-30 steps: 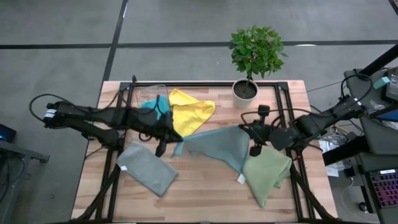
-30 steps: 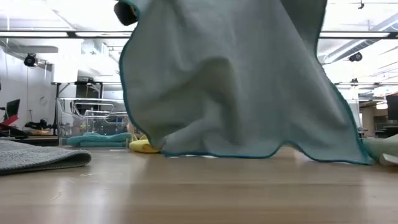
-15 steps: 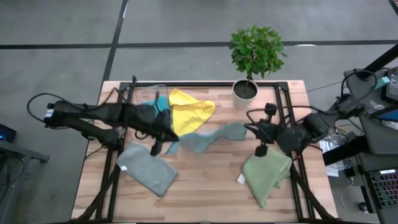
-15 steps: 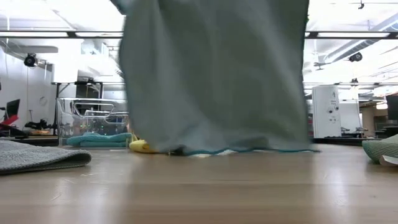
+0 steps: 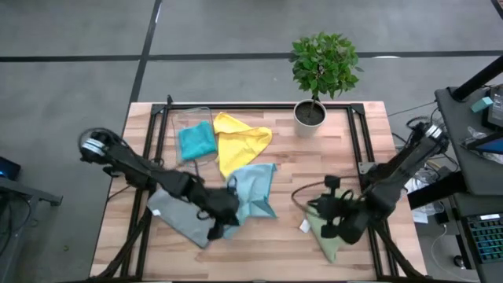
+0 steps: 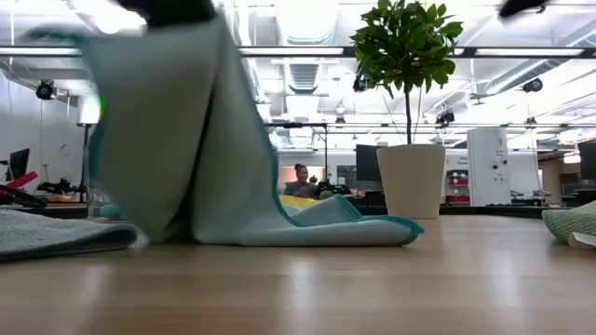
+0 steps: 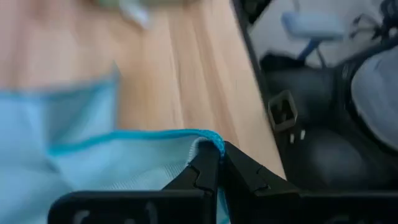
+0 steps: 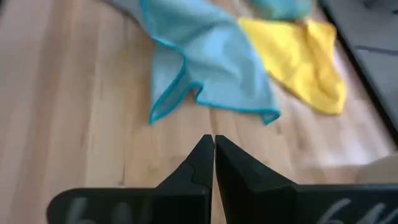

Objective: Fold microfiber towels
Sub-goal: Fold the light blue microfiber towel

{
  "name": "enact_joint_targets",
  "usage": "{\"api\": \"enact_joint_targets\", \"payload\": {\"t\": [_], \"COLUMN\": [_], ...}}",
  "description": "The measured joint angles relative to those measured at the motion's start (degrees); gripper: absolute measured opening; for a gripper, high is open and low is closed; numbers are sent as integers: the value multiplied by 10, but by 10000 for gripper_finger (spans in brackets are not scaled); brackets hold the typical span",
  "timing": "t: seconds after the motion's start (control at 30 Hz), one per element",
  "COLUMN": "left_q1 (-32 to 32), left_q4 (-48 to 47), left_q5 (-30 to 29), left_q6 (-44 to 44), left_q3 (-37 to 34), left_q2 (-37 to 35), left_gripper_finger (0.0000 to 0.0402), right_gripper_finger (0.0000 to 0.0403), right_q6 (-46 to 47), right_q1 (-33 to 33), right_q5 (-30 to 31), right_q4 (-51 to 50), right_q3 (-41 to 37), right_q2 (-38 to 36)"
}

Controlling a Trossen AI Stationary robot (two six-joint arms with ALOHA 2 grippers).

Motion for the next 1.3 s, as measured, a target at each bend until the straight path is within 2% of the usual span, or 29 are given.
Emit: {"api": "enact_joint_targets", "payload": {"t": [0.23, 0.37, 0.47, 0.73, 0.93, 1.07, 1.2, 1.27, 1.3], "left_q1": [-37, -46, -47, -47, -48, -48, -67, -80, -87], "left_q4": [2, 1, -3, -36, -49, -58, -59, -59, -58], "left_q5": [2, 4, 3, 0, 0, 0, 0, 0, 0], "left_q6": [-98, -100, -101, -100, -100, -100, -105, -116, -124], "left_q3": [1, 1, 1, 0, -1, -2, -2, -2, -2], "left_q2": [90, 103, 101, 84, 81, 81, 81, 82, 83], "left_gripper_finger": [0, 0, 0, 3, 55, 104, 138, 144, 145], "right_gripper_finger": [9, 24, 49, 143, 182, 159, 81, 33, 22], "right_q6": [-30, -93, -120, -131, -141, -154, -154, -159, -163], "right_q1": [-35, -75, -106, -165, -181, -180, -180, -180, -180], "right_q5": [-7, -89, -138, -204, -209, -209, -209, -209, -209], "right_q4": [195, 307, 378, 469, 509, 534, 536, 534, 533], "right_q3": [-78, -87, -89, -97, -99, -99, -99, -99, -99], "right_q2": [114, 164, 189, 242, 281, 295, 297, 293, 291]}}
